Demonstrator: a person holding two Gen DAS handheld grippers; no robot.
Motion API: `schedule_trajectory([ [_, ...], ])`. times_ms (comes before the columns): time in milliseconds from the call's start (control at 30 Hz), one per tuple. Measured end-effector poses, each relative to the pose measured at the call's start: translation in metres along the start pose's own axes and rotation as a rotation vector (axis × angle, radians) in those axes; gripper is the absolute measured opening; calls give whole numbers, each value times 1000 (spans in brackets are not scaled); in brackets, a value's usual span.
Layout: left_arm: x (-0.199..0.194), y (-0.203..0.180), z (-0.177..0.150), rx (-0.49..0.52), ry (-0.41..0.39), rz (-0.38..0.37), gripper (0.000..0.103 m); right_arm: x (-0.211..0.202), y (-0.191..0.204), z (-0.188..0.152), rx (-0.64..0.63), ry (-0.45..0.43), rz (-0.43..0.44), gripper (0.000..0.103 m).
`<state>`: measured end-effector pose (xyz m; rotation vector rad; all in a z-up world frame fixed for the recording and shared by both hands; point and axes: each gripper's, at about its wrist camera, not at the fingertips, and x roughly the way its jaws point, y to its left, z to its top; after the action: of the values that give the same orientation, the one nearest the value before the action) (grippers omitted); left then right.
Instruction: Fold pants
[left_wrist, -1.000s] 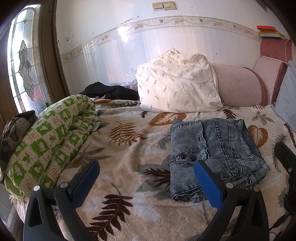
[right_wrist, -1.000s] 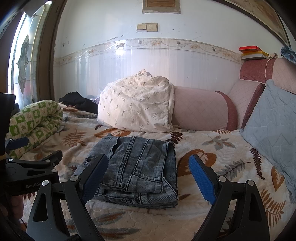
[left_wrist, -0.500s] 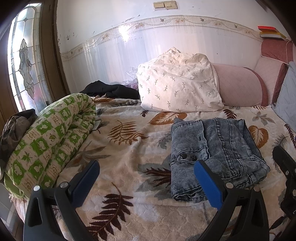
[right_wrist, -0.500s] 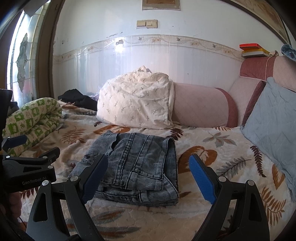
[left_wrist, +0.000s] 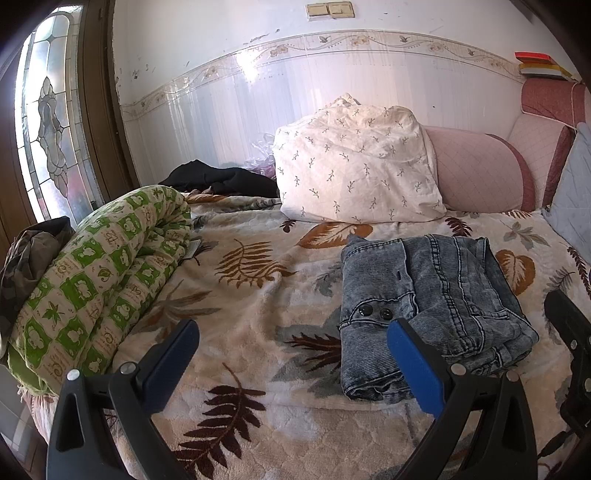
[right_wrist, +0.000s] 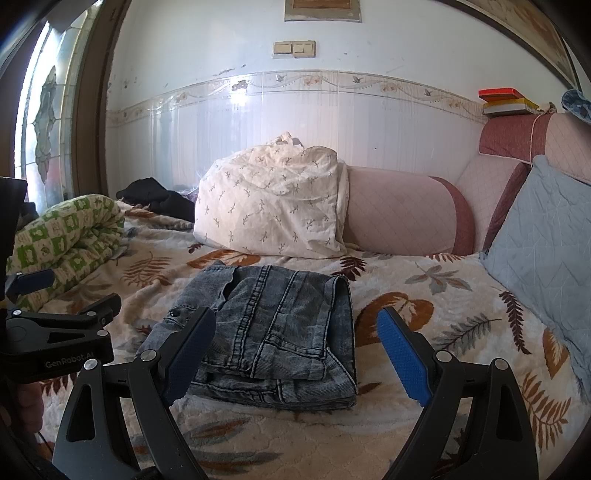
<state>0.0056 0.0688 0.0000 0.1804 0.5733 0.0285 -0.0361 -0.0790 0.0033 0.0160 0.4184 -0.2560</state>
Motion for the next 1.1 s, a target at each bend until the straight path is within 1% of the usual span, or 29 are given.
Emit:
schedule_trajectory([
  [700, -2, 1, 2, -16, -1, 7, 103, 0, 5, 1, 5, 1, 6, 90],
  [933, -1, 15, 2, -47, 2, 11, 103, -2, 10, 4, 18, 3, 17, 90],
  [1100, -4, 18, 2, -57, -7, 11, 103, -1, 16, 1, -14, 7, 8, 90],
])
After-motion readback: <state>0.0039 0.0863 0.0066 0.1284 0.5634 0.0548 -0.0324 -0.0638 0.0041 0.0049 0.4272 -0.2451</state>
